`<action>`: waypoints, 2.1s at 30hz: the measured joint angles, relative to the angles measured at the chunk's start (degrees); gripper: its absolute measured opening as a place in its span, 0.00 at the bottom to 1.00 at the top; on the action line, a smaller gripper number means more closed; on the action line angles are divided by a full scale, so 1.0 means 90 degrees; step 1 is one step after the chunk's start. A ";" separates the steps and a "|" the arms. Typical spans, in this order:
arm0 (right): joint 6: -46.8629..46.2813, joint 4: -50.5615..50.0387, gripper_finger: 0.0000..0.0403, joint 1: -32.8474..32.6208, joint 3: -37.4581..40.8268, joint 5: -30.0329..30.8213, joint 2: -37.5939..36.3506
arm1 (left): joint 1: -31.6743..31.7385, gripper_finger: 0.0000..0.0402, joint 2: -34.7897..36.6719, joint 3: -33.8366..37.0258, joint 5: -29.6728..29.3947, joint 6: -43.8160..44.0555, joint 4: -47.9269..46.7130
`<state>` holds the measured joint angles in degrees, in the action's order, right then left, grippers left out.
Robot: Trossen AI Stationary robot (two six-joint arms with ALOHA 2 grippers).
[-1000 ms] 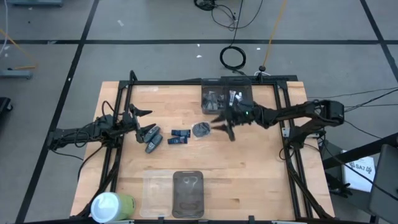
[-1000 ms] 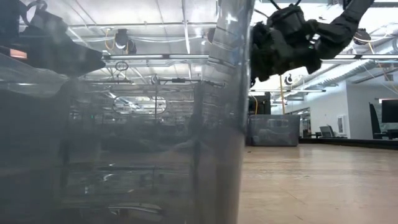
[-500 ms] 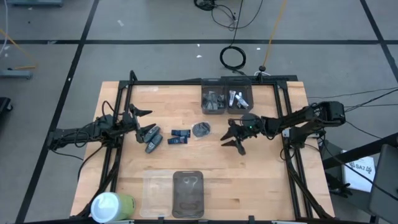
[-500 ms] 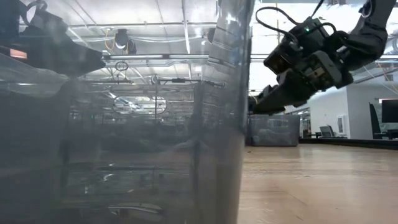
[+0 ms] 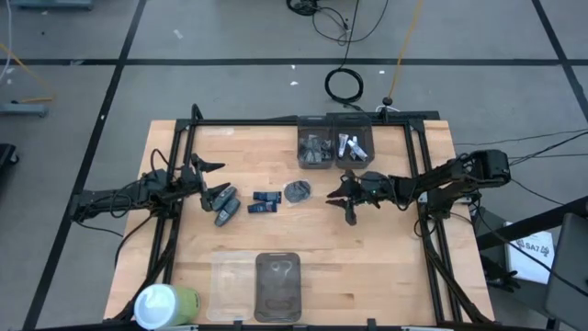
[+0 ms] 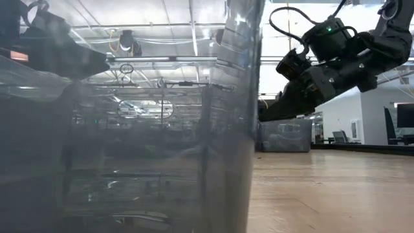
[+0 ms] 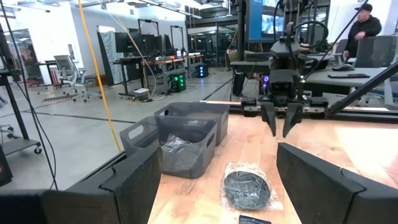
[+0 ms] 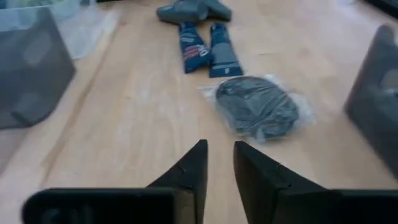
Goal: Pick & Place Travel size toiletries
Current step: Put the black hairbrush into the top left black bin
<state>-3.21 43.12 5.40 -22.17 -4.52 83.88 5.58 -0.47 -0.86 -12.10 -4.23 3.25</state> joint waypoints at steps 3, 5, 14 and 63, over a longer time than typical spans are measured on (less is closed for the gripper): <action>0.0140 0.0131 0.08 -0.0148 0.0000 0.0340 0.0000 | 0.0002 0.77 0.0000 0.0000 0.0000 0.0000 0.0000; 0.0241 0.0287 0.03 -0.0217 0.0000 0.0362 0.0000 | 0.0000 0.77 0.0000 0.0000 0.0000 0.0000 0.0000; 0.0220 0.1080 0.00 -0.0314 -0.0094 0.0724 0.0003 | 0.0000 0.77 0.0000 0.0000 0.0000 0.0000 0.0000; 0.0085 -0.1537 0.64 0.0300 -0.2149 0.0646 0.1768 | 0.0000 0.77 0.0000 0.0000 0.0000 0.0001 0.0000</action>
<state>-2.44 29.28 8.11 -41.52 1.30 99.79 5.58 -0.47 -0.86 -12.10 -4.22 3.25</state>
